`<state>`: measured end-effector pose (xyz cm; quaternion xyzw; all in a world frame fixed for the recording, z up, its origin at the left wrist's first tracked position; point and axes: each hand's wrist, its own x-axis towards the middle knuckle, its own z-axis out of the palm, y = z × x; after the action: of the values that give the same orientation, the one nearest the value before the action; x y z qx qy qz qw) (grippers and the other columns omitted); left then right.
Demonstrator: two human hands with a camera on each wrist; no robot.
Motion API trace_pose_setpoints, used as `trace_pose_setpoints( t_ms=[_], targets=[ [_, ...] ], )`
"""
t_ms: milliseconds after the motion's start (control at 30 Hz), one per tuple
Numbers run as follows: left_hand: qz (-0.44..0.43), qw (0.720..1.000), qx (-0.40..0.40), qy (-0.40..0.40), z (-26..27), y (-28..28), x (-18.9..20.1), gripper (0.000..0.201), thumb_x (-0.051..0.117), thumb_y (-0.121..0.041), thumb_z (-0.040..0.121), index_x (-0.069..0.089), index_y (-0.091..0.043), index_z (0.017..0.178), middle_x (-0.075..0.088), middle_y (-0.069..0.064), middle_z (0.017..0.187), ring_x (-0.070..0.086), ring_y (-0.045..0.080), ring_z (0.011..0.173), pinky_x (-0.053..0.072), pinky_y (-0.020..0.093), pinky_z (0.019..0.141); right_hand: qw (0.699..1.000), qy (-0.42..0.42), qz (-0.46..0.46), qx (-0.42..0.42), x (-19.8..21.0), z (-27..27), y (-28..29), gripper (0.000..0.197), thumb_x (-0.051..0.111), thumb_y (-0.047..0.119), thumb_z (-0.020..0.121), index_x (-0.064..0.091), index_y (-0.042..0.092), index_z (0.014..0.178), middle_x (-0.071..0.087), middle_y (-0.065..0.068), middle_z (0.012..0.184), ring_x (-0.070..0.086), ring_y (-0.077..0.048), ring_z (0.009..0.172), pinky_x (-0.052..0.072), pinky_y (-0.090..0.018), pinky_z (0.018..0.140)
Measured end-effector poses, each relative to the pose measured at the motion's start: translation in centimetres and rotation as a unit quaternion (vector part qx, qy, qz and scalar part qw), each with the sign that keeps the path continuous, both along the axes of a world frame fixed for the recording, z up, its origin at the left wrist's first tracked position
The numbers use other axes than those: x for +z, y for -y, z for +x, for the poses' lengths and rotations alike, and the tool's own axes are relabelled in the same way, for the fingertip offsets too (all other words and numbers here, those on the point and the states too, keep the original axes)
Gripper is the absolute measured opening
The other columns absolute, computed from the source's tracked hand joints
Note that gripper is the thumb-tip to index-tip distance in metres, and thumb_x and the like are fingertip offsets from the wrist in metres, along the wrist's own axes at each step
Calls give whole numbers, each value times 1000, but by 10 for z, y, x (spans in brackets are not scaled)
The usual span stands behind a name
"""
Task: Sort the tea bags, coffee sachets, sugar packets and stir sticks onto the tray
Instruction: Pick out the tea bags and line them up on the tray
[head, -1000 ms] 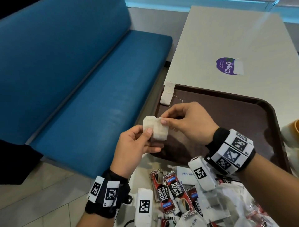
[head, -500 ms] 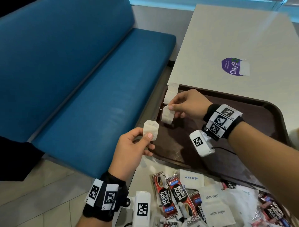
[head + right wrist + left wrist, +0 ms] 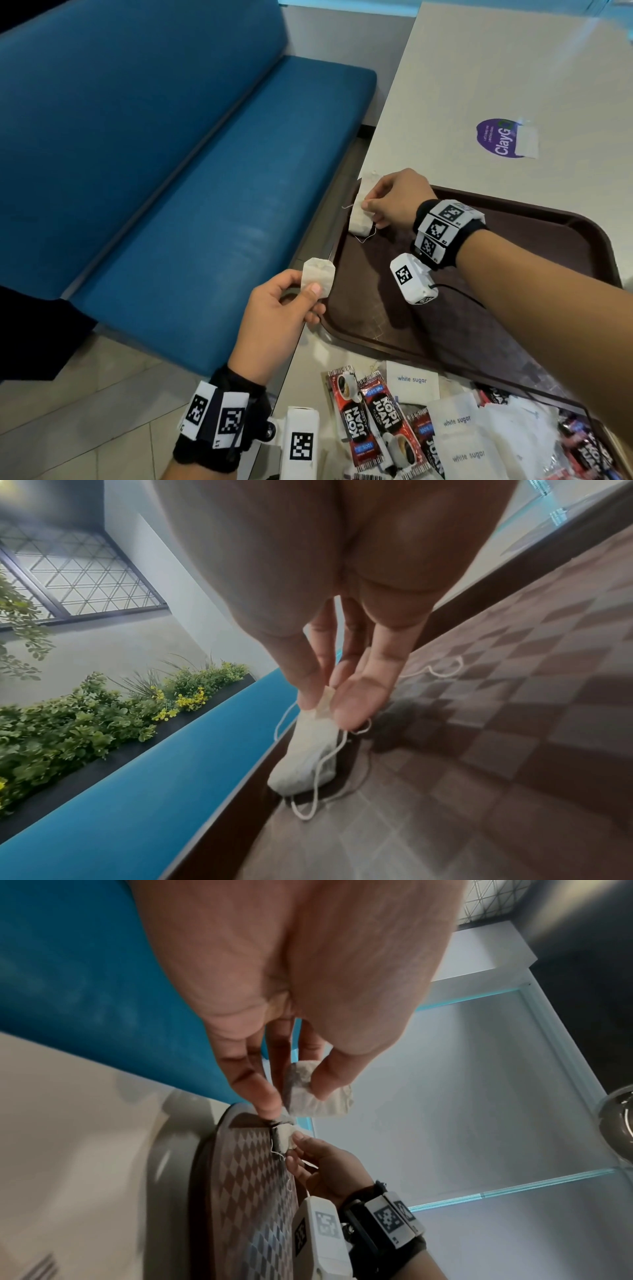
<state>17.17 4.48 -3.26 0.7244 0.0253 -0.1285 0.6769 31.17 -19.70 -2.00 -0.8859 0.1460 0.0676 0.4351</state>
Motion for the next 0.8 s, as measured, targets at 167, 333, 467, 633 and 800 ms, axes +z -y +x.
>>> trace_pose_setpoints(
  t_ms=[167, 333, 467, 633, 800],
  targets=[
    [33, 999, 4, 29, 1, -2, 0, 15, 66, -13, 98, 76, -22, 93, 74, 1, 80, 61, 12, 68, 54, 29, 75, 1000, -1, 9, -20, -3, -4, 0, 17, 84, 12, 83, 71, 3, 89, 73, -7, 71, 73, -20, 60, 65, -37, 67],
    [44, 998, 6, 38, 1, -3, -4, 17, 66, -15, 98, 76, -27, 93, 77, 5, 89, 67, 25, 77, 57, 41, 81, 998, 37, -1, -44, 2, -15, 4, 19, 81, 24, 86, 68, 12, 93, 72, -3, 77, 74, -28, 66, 65, -45, 70],
    [29, 999, 4, 41, -1, -1, -2, 12, 66, -10, 98, 75, -18, 95, 76, 6, 84, 69, 19, 74, 58, 38, 78, 997, 78, 1, -25, 21, -37, 2, 9, 75, 31, 88, 71, 24, 85, 73, 0, 83, 72, -20, 76, 61, -45, 82],
    [-42, 999, 15, 21, -3, 8, 3, 12, 71, -8, 93, 69, -11, 105, 77, 12, 88, 72, 25, 74, 59, 36, 76, 990, 109, 80, 47, 42, -91, -18, 11, 75, 38, 88, 74, 26, 89, 73, 5, 82, 72, -21, 77, 61, -46, 79],
    [-91, 995, 26, 14, -5, 17, 12, 23, 78, -6, 83, 64, -4, 101, 77, 15, 87, 73, 22, 71, 58, 24, 67, 982, 94, 118, 109, 47, -132, -29, 23, 77, 44, 87, 75, 31, 106, 75, 13, 97, 70, -8, 91, 59, -38, 83]
  ],
)
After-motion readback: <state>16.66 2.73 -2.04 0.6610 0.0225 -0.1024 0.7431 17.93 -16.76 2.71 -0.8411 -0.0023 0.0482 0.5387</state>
